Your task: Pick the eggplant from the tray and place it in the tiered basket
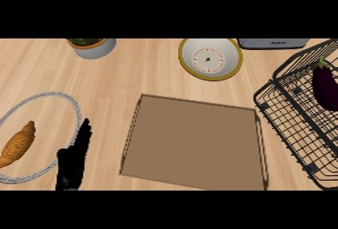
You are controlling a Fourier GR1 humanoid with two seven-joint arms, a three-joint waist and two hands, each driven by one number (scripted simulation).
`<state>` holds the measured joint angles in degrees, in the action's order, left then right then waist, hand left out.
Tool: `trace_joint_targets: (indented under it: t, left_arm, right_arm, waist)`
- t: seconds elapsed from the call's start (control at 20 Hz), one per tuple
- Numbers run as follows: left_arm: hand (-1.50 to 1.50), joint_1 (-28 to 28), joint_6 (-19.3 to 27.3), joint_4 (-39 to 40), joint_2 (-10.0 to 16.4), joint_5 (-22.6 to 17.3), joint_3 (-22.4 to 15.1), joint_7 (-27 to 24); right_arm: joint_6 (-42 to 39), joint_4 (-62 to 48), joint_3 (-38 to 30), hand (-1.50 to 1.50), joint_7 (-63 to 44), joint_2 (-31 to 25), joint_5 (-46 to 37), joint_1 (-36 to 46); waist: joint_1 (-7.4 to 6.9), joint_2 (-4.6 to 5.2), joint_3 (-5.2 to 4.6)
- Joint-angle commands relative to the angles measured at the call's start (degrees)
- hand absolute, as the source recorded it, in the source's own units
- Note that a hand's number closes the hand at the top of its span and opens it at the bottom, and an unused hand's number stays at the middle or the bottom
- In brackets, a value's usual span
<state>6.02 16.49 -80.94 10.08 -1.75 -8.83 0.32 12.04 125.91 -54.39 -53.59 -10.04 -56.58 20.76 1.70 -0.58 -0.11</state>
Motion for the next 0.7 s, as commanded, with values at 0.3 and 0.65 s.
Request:
trace_joint_targets:
  t: [0.3, 0.65]
  left_arm:
    - [0.0, 4.9, -0.65, -1.54, 1.79, -1.67, 2.42, 0.4]
    - [0.0, 5.95, 1.42, -0.31, -0.1, -1.83, 3.07, 0.04]
  right_arm:
    - [-14.29, 22.86, -14.46, -1.5, -6.74, 1.12, 16.75, -13.65]
    - [-16.78, 19.99, -15.45, -1.5, -2.58, 2.24, 20.62, -13.01]
  waist:
    - [3.85, -1.66, 0.05]
    - [7.58, -3.31, -0.03]
